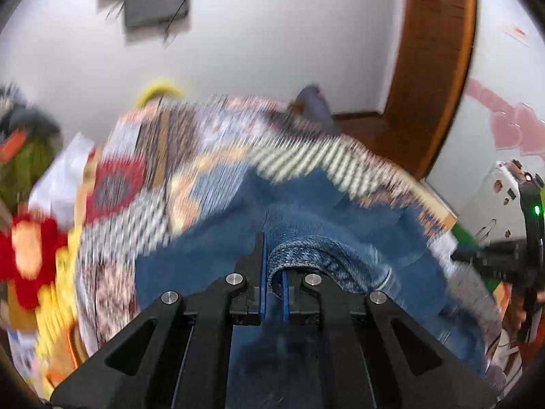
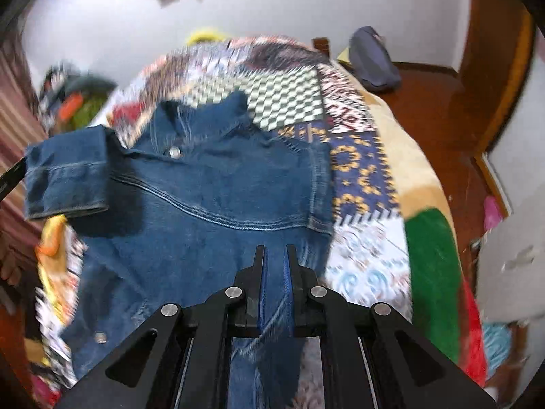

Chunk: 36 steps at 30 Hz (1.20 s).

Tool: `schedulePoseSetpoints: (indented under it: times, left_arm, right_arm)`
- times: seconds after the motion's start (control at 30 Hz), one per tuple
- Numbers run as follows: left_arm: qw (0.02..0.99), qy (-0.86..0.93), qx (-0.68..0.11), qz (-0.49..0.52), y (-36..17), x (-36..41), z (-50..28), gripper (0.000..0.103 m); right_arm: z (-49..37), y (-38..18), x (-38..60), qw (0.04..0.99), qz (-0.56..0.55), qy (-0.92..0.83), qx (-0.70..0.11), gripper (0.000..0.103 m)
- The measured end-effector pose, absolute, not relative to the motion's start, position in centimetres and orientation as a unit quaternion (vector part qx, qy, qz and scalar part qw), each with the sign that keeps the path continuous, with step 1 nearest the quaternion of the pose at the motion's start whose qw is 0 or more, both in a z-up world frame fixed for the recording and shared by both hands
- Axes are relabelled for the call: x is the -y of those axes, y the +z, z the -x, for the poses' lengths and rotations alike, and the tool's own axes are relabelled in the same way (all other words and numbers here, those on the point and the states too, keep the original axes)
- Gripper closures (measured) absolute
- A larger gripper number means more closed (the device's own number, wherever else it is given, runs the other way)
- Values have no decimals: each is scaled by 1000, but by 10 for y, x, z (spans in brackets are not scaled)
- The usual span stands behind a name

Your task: Fold large clothes

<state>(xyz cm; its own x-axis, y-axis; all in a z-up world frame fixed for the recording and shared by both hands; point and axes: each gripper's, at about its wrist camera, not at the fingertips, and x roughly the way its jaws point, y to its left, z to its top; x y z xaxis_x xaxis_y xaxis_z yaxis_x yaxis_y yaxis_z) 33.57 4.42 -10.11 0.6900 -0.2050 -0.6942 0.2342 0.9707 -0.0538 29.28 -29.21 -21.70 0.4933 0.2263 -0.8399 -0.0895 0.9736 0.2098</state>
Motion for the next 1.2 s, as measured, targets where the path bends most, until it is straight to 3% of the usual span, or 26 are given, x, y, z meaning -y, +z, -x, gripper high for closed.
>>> schedulePoseSetpoints:
  times: [0.2,0.33,0.53,0.63,0.7,0.77,0.8,0.93,1.03,1.2]
  left_arm:
    - [873,-95,-478,35,-192,-92,-323,94]
    - [863,-81,-497,46,-232,-99,-308,81]
    - [864,-74,-495,60,-238,-104,-300,66]
    - [864,-74,-498,29,-235,-100,-294,63]
    - [866,-75,-495,8,-230,-99,-287,59]
    - [866,-66,-495,-9,-223,-100,-279,55]
    - [866,-63,-496,-14,-221,-101,-275,55]
    - [868,-62,-492,-10,-201,-108,-261,52]
    - [875,-65,-480,-6,-183,-103,-259,44]
    - [883,-103,-458,-15,-162,-66,-265,17]
  right_arm:
    - [-321,-280,248,817,62,83,-567,98]
    - [-307,-285,232,825,146,59,-543,98]
    - [-292,-291,231,822,201,20,-533,97]
    - [-290,-286,248,827,161,23,-537,83]
    - [-292,-285,264,829,127,21,-544,68]
    - [-290,-285,278,833,113,4,-542,34]
    - [-289,-285,283,834,110,0,-540,30]
    - [-281,-283,295,836,73,11,-543,30]
    - [-271,-271,299,844,41,20,-534,30]
    - [-259,-241,303,862,-12,43,-505,30]
